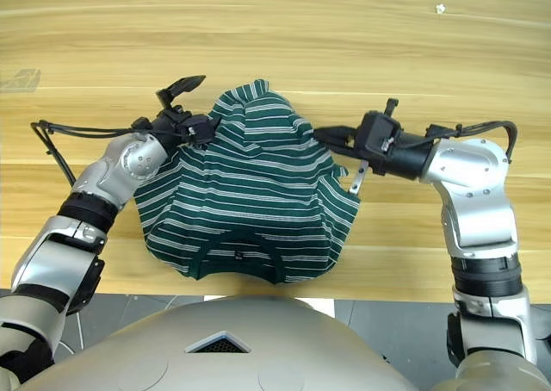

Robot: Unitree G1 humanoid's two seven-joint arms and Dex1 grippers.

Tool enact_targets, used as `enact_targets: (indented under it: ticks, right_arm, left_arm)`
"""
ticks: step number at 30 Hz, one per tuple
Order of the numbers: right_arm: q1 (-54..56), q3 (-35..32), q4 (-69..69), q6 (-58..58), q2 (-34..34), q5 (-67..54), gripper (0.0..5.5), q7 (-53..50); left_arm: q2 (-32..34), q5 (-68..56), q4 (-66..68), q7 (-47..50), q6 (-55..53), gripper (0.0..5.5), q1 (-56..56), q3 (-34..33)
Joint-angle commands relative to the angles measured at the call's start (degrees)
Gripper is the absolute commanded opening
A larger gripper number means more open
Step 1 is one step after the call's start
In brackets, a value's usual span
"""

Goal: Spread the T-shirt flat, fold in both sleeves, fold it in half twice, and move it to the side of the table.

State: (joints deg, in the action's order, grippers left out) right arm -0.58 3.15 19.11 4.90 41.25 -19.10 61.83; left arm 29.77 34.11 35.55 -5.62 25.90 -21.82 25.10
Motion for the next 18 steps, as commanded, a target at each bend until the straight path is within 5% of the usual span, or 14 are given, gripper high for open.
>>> enact_targets:
  ticks: [1, 10, 15, 18]
  right_arm:
    - [-6.19, 1.46, 6.11, 0.03, 3.23, -5.97, 0.01, 7.49]
    - [-16.45, 6.17, 11.5, 2.56, 11.42, -9.83, 0.01, 19.28]
    - [-11.85, 7.61, 6.94, 2.24, 6.16, -3.16, 0.01, 10.64]
    - [-10.29, 6.87, 7.19, 5.56, 5.7, -6.61, 0.62, 9.73]
  left_arm:
    - [4.46, 0.82, -4.5, -2.88, -2.92, 4.3, 7.74, -0.75]
    - [7.29, 1.0, -15.24, -4.61, -8.5, 4.3, 14.61, -3.74]
    - [7.34, 1.63, -16.91, -5.43, -10.06, 4.3, 14.89, -3.63]
    - [7.72, 1.76, -18.37, -6.26, -10.45, 4.3, 14.88, -3.62]
